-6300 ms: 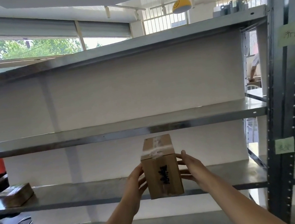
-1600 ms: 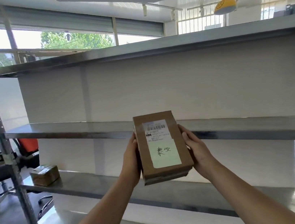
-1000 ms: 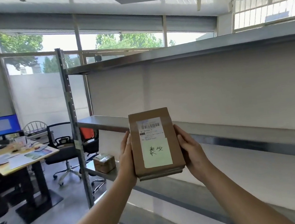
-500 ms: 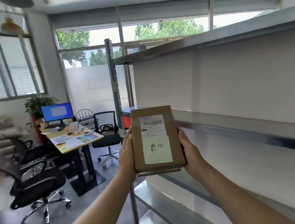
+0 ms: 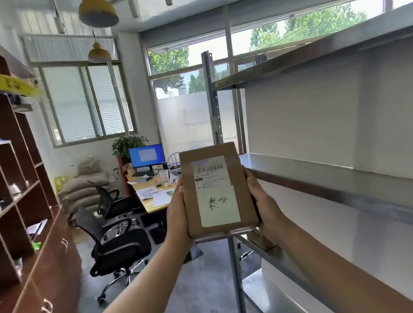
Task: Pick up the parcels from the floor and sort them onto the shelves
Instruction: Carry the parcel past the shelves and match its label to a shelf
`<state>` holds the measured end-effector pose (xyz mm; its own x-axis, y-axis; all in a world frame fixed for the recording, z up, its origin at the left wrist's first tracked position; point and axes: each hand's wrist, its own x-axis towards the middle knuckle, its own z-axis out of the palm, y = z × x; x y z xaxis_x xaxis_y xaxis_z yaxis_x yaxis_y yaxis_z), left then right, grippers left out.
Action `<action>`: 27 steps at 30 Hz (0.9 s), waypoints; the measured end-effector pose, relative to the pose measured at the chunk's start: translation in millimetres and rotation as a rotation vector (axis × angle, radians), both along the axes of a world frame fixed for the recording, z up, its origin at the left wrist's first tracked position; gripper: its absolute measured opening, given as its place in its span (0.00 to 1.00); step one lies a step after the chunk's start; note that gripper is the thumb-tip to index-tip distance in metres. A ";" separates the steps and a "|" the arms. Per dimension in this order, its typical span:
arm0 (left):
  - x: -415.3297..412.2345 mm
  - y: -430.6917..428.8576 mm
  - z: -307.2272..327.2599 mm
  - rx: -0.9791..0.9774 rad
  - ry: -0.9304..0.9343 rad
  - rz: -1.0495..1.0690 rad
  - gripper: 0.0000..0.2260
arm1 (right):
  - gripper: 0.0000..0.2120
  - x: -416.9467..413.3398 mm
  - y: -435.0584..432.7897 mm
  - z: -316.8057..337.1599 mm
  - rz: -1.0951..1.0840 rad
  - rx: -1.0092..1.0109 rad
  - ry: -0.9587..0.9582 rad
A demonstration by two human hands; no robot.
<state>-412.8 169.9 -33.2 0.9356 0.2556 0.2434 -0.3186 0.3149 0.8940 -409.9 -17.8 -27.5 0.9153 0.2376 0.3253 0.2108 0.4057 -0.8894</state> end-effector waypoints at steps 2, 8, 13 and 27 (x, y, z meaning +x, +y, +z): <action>18.2 5.5 3.5 0.018 0.003 0.038 0.19 | 0.19 28.3 6.2 -0.6 0.010 0.004 -0.004; 62.2 13.0 0.9 0.002 -0.018 0.067 0.16 | 0.21 93.1 16.8 -3.7 0.011 -0.039 0.028; 88.6 33.9 -8.7 -0.009 -0.010 0.112 0.19 | 0.26 128.4 35.8 -8.7 0.041 -0.059 0.033; 141.6 100.6 -23.0 -0.045 0.025 0.191 0.14 | 0.18 185.2 105.6 -17.6 0.169 -0.064 -0.010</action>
<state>-271.2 270.5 -56.2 0.8749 0.4389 0.2048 -0.3538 0.2905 0.8891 -224.8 87.8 -45.1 0.8574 0.4084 0.3131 0.1529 0.3788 -0.9128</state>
